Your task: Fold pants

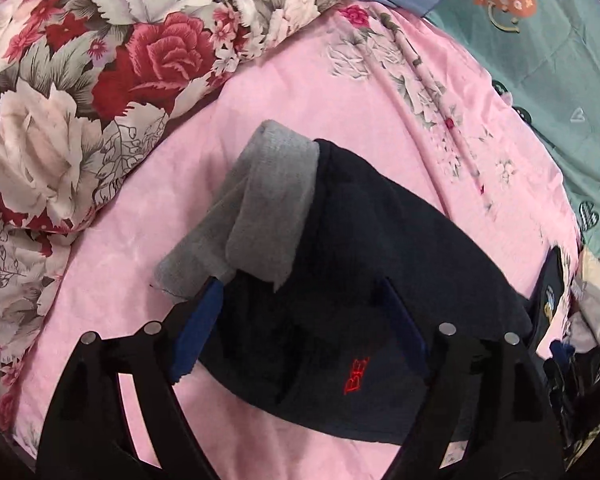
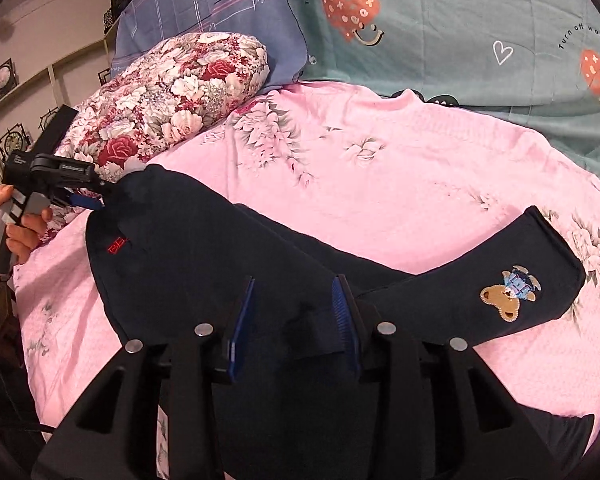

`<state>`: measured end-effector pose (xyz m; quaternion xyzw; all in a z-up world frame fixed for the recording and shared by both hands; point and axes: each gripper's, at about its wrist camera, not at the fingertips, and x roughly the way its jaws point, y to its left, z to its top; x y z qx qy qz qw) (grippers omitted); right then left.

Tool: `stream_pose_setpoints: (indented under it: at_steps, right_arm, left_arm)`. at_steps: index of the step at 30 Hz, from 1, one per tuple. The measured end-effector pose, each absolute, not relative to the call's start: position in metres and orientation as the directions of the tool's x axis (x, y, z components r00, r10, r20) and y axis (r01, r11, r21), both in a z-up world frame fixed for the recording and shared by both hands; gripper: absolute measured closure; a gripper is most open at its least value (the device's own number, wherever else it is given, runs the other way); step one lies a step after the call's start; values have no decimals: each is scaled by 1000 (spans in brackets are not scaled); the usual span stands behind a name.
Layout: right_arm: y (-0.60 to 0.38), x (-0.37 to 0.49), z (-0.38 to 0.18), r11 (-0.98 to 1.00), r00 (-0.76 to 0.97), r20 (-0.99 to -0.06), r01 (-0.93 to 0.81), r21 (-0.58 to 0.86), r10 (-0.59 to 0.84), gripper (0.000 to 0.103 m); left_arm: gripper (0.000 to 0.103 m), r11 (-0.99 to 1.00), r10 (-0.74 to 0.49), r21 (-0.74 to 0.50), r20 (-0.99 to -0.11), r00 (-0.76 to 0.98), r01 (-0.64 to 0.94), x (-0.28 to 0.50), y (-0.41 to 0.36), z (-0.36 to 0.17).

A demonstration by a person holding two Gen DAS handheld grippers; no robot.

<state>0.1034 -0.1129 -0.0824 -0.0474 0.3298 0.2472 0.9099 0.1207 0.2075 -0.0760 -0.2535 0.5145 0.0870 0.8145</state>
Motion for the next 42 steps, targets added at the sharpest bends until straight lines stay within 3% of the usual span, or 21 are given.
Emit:
stream_pose_setpoints:
  at_steps: [5,8,11,16,22,23,24,26,36,42]
  right_arm:
    - [-123,102,-82,875,672,-599,-472,107,436,60]
    - [-125,101,-86,873,666,-603,-475,111,439,60]
    - [-126,101,-87,867,660,-605,-486,107,445,60]
    - [-128,101,-91,872,662,-614,-480,92,429,60]
    - [-125,100,-91,870,664,-610,-485,88,432,60]
    - [-125,100,-92,871,665,-611,-485,83,429,60]
    - [-124,100,-92,872,667,-612,-484,77,424,60]
    - [-123,100,-93,875,670,-617,-480,64,413,60]
    - [-92,82,-96,762,615,-720,-619,-191,320,60]
    - [-40,82,-108,566,630,-744,-705,-426,224,60]
  left_arm:
    - [32,850,-149,-364,-859,490,-380,123,205,-65]
    - [32,866,-133,-334,-871,473,-373,128,200,-65]
    - [40,834,-195,-383,-878,437,-397,130,201,-78]
    - [40,804,-237,-424,-871,430,-417,122,199,-85]
    - [49,762,-241,-450,-865,441,-466,138,210,-88]
    - [60,765,-226,-437,-870,439,-472,140,211,-89]
    - [80,776,-199,-415,-875,440,-474,141,209,-88]
    - [87,803,-173,-399,-868,466,-443,139,204,-82]
    - [88,851,-141,-358,-860,490,-383,126,199,-53]
    - [88,845,-162,-382,-849,502,-374,122,200,-45]
